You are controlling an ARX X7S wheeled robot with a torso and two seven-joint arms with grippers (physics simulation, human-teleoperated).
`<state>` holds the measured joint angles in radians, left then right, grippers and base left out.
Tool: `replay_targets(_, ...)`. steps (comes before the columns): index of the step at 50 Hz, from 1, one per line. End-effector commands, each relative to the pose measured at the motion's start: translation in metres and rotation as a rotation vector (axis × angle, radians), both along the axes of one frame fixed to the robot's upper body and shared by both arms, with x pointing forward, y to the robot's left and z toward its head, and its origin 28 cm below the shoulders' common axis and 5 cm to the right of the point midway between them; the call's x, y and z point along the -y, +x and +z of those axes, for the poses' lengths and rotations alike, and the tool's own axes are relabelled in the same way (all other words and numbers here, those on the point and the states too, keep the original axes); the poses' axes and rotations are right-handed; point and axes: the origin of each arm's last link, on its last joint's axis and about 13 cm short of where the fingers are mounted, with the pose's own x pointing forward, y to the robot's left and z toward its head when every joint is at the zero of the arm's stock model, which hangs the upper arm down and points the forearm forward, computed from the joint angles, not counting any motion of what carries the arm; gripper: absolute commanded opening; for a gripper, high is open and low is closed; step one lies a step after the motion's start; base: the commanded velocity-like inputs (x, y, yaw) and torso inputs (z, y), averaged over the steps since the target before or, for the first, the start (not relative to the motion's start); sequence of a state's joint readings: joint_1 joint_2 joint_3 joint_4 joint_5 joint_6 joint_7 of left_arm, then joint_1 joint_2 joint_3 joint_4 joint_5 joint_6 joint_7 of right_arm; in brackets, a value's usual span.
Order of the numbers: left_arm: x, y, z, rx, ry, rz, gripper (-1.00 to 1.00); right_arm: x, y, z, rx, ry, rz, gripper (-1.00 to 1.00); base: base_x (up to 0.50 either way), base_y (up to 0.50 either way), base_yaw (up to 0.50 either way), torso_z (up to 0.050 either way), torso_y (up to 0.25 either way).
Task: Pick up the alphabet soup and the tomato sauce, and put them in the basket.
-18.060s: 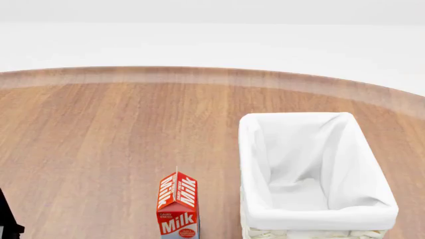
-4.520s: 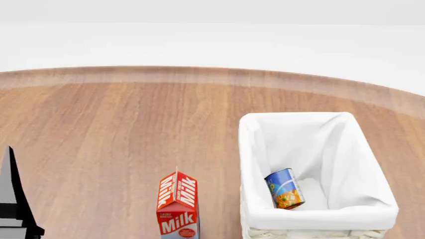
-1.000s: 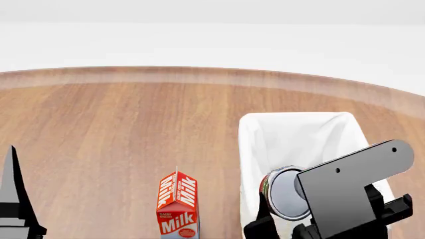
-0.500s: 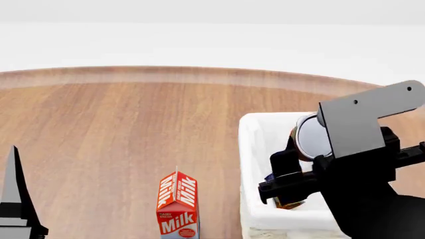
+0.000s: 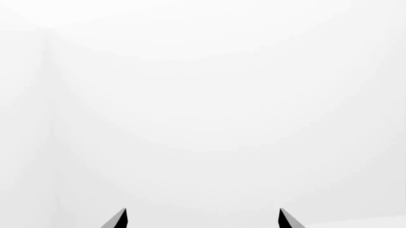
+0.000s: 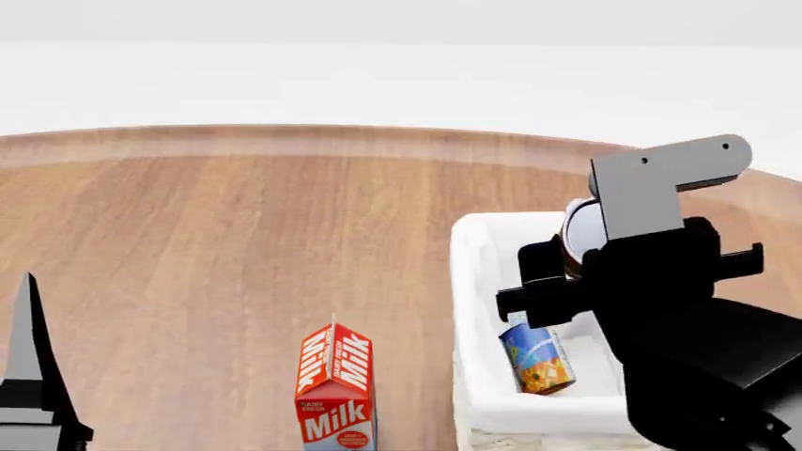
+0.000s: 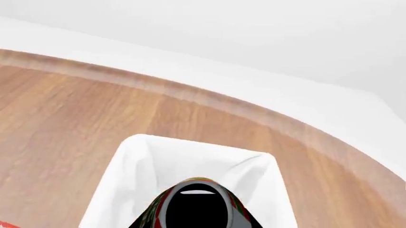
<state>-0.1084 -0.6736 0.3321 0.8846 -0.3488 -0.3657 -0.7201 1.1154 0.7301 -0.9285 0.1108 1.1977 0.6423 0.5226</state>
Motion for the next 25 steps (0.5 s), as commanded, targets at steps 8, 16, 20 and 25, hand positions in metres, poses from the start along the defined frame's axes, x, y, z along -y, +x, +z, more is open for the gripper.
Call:
replay_targets(8,-0.001,0.0,-0.002,-0.003,-0.004,-0.002,1.0,-0.003,0.038,-0.035,-0.103,0.03,-0.08,-1.0,0.0,0.0,0.0,0.0,0.0)
replay_targets(16,-0.001,0.0,-0.004,-0.006,-0.004,-0.001,1.0,0.001,0.044,-0.055,-0.169,0.032,-0.132,-1.0,0.0,0.0,0.0,0.0,0.0)
replay_targets(20,-0.001,-0.001,-0.003,-0.005,-0.004,0.001,1.0,0.002,0.045,-0.063,-0.195,0.048,-0.148,-1.0,0.0,0.0,0.0,0.003,0.0)
replay_targets(25,-0.001,-0.001,-0.002,-0.005,-0.003,0.001,1.0,0.002,0.046,-0.067,-0.207,0.054,-0.154,-1.0,0.0,0.0,0.0,0.0,0.002)
